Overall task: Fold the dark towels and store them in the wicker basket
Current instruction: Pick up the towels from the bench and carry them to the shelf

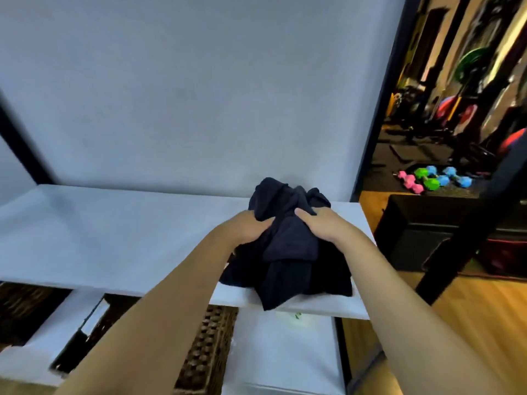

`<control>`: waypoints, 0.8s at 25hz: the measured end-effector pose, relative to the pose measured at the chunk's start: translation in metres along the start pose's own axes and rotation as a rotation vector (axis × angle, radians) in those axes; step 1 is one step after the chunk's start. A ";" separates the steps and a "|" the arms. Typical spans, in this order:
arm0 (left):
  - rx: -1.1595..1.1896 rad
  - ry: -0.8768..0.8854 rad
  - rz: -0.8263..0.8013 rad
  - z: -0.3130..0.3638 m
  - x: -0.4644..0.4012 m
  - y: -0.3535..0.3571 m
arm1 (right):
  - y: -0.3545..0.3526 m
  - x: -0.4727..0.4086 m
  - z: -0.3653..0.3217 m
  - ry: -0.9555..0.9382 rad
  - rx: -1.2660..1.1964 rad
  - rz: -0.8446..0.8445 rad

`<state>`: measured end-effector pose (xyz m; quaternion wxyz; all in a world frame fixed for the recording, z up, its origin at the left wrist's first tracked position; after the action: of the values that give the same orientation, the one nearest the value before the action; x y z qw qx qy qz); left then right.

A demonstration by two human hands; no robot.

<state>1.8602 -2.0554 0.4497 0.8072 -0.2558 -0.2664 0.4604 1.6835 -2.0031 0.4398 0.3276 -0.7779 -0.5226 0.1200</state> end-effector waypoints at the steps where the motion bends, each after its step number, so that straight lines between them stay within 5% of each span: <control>1: 0.010 -0.018 -0.027 0.000 -0.009 -0.002 | -0.004 -0.006 -0.003 -0.016 0.012 0.025; 7: 0.057 0.072 0.010 0.001 -0.040 -0.010 | -0.031 -0.026 -0.014 -0.059 0.189 0.198; 10: -0.122 0.178 0.159 0.019 -0.046 -0.044 | -0.051 -0.021 -0.044 -0.093 0.217 0.319; 12: -0.113 0.265 0.235 0.044 -0.046 -0.074 | -0.066 -0.009 -0.076 -0.165 0.052 0.408; 16: 0.407 0.482 0.349 0.106 -0.022 -0.147 | -0.123 0.018 -0.151 -0.336 -0.539 0.610; 18: 0.500 0.555 0.328 0.120 -0.016 -0.165 | -0.142 0.022 -0.172 -0.373 -0.606 0.659; 20: 0.327 0.460 0.166 0.106 -0.029 -0.150 | -0.130 0.011 -0.175 -0.341 -0.449 0.580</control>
<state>1.8679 -2.1296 0.6197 0.8364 -0.2409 0.0232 0.4919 1.6859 -2.0293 0.6564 0.0107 -0.9143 -0.3414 0.2176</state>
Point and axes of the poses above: each hand's wrist, its own x-axis away from the middle knuckle, its own y-axis out of the palm, z = x × y, the point moved 9 cm from there along -x, towards the middle knuckle, and after that the axes turned 7 degrees about z, right-handed, at the moved point
